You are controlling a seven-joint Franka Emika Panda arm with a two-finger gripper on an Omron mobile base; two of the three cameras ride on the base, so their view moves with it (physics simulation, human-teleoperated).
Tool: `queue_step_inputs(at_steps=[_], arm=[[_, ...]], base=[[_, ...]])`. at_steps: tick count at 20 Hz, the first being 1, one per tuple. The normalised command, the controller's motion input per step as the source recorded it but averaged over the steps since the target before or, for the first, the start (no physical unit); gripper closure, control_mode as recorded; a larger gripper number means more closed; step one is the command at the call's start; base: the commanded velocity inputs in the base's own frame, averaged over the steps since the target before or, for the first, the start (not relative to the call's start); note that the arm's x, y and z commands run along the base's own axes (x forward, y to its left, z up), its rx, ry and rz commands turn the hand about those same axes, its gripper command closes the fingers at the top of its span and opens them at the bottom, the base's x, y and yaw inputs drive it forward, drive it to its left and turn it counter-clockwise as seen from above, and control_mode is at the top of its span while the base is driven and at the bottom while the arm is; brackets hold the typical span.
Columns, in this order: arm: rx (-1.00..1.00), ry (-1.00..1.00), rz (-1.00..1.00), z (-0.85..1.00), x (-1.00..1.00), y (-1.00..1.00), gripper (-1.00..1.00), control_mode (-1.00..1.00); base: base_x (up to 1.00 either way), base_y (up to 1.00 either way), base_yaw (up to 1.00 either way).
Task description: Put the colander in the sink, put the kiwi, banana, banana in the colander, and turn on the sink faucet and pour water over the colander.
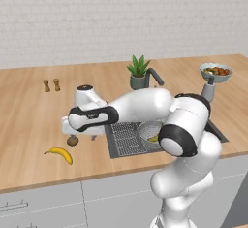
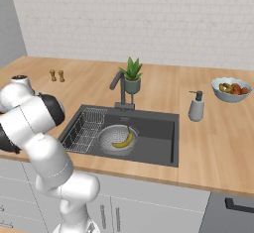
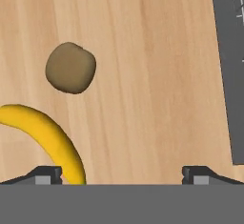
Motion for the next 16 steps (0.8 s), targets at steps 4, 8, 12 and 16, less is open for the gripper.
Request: queue_step_inputs(at_steps=[4, 8, 12, 16], arm=[[0.0, 0.0, -0.04, -0.03, 0.3, 0.09, -1.0, -1.0], [0.02, 0.0, -0.03, -0.11, 0.22, 0.12, -1.0, -1.0], [0.02, 0.0, -0.05, -0.15, 0.2, 0.21, -1.0, -1.0], [0.03, 0.0, -0.06, -0.16, 0.12, 0.23, -1.0, -1.0]], base=[[0.0, 0.0, 0.0], [0.0, 0.0, 0.0], [0.0, 0.0, 0.0], [0.0, 0.0, 0.0]])
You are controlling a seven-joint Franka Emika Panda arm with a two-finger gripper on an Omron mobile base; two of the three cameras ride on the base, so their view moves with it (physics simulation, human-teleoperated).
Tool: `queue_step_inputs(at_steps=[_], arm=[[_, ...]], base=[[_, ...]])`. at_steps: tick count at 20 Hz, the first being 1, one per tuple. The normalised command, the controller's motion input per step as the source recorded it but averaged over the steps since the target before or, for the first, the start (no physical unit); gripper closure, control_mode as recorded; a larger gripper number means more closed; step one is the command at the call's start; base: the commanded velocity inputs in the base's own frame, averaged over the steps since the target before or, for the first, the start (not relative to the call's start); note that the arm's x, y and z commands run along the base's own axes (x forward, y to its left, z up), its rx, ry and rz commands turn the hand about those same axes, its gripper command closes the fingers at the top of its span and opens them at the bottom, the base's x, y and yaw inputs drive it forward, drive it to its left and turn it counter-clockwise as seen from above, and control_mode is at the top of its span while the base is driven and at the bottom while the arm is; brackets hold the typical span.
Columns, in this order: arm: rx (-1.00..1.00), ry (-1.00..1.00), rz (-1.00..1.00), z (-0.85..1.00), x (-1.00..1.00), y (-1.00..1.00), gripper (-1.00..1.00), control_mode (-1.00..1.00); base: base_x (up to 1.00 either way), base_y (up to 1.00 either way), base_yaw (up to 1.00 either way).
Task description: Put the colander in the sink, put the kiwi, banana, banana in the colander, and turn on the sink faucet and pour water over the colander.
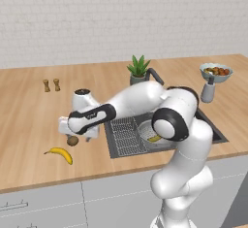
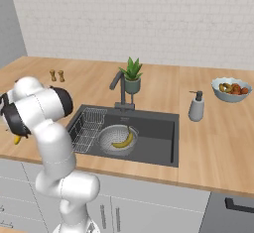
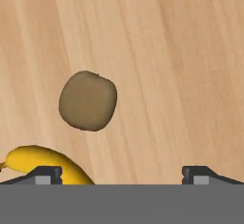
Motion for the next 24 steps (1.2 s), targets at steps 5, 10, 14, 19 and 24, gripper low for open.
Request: queue_step_inputs(at_steps=[5, 10, 14, 19, 24], arm=[[0.0, 0.0, -0.07, -0.12, 0.24, 0.09, -1.0, -1.0], [0.0, 0.0, -0.08, -0.18, 0.23, 0.1, -1.0, -1.0], [0.0, 0.0, -0.05, -0.19, 0.24, 0.15, -1.0, -1.0], [0.0, 0.0, -0.05, -0.21, 0.19, 0.14, -1.0, -1.0], [0.0, 0.0, -0.04, -0.18, 0.1, 0.1, -1.0, -1.0]], base=[[0.0, 0.0, 0.0], [0.0, 0.0, 0.0], [0.0, 0.0, 0.0], [0.0, 0.0, 0.0], [0.0, 0.0, 0.0]])
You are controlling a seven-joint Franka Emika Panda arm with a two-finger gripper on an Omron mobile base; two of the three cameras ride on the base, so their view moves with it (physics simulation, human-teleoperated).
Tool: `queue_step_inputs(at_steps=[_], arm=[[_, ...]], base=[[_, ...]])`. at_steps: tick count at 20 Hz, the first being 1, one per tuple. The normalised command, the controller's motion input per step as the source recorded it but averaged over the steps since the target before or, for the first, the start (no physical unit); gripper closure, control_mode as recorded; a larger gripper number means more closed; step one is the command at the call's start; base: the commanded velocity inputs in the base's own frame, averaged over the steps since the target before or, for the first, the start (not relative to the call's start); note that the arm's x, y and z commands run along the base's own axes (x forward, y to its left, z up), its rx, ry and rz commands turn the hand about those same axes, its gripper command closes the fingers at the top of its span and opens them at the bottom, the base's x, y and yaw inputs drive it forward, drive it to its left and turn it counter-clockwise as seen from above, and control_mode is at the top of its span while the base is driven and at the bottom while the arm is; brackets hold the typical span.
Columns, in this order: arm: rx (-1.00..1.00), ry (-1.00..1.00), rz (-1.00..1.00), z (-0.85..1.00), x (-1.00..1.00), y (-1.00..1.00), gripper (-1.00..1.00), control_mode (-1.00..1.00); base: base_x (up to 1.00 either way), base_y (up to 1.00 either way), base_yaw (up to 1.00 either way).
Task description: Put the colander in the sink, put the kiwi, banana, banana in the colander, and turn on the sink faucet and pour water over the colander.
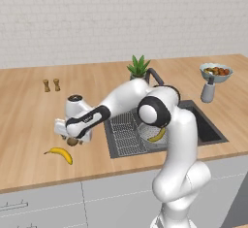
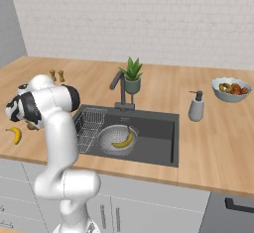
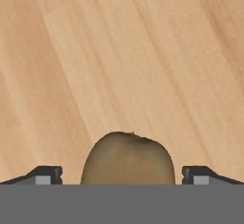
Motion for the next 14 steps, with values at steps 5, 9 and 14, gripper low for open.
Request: queue_step_inputs(at_steps=[5, 9, 14], arm=[[0.01, 0.0, -0.03, -0.32, -0.01, 0.15, 1.0, -1.0], [0.01, 0.01, -0.04, -0.42, -0.01, 0.05, 1.0, -1.0], [0.0, 0.0, 0.0, -0.02, 0.0, -0.35, 1.0, -1.0]], base=[[0.0, 0.0, 0.0], [0.0, 0.0, 0.0], [0.0, 0.0, 0.0]])
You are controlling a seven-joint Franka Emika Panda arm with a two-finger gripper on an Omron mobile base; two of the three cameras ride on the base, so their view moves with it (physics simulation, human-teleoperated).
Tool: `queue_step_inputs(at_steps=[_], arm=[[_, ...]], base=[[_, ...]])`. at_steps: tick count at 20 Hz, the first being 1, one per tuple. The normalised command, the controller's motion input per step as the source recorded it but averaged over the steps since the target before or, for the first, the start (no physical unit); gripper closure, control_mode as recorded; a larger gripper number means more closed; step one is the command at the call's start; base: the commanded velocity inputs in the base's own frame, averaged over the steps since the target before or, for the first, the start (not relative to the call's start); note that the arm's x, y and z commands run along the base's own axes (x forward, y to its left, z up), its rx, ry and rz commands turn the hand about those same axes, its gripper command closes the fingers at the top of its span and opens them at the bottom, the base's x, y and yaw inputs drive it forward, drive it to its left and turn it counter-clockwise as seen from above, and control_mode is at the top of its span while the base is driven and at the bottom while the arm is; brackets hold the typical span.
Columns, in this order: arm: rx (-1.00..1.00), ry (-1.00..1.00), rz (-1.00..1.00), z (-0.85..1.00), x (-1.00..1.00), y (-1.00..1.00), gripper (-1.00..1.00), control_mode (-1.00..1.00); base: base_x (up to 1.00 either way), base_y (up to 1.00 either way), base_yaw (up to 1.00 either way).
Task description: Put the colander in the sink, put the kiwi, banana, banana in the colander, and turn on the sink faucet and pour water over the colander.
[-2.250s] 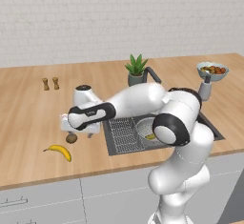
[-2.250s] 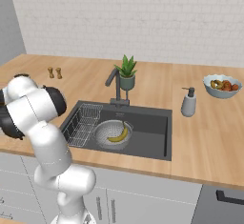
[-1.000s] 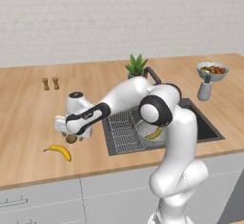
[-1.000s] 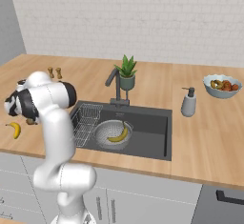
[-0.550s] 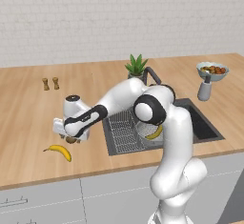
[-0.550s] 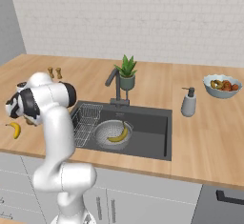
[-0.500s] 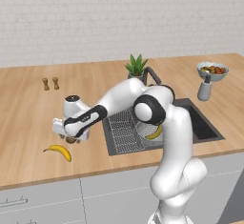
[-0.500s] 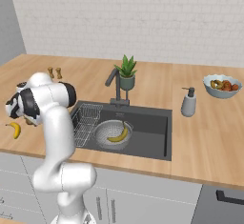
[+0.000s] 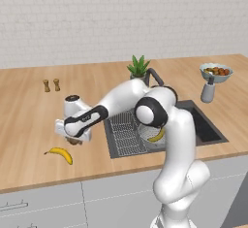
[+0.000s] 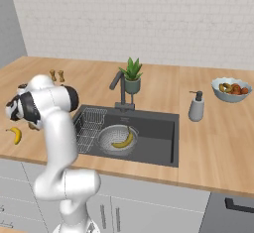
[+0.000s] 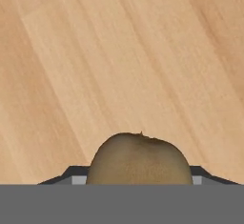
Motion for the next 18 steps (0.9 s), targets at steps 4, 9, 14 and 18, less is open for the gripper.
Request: queue_step_inputs(at_steps=[4, 9, 14, 18], arm=[[0.05, 0.01, 0.0, 0.37, -0.21, -0.7, 1.0, -1.0], [0.08, 0.01, 0.02, 0.41, -0.36, -0.84, 1.0, -1.0], [0.01, 0.0, 0.17, 0.39, -0.49, -0.89, 1.0, -1.0], [0.0, 0.0, 0.21, 0.36, -0.51, -0.92, 1.0, -1.0]], base=[[0.0, 0.0, 0.0], [0.0, 0.0, 0.0], [0.0, 0.0, 0.0], [0.0, 0.0, 0.0]])
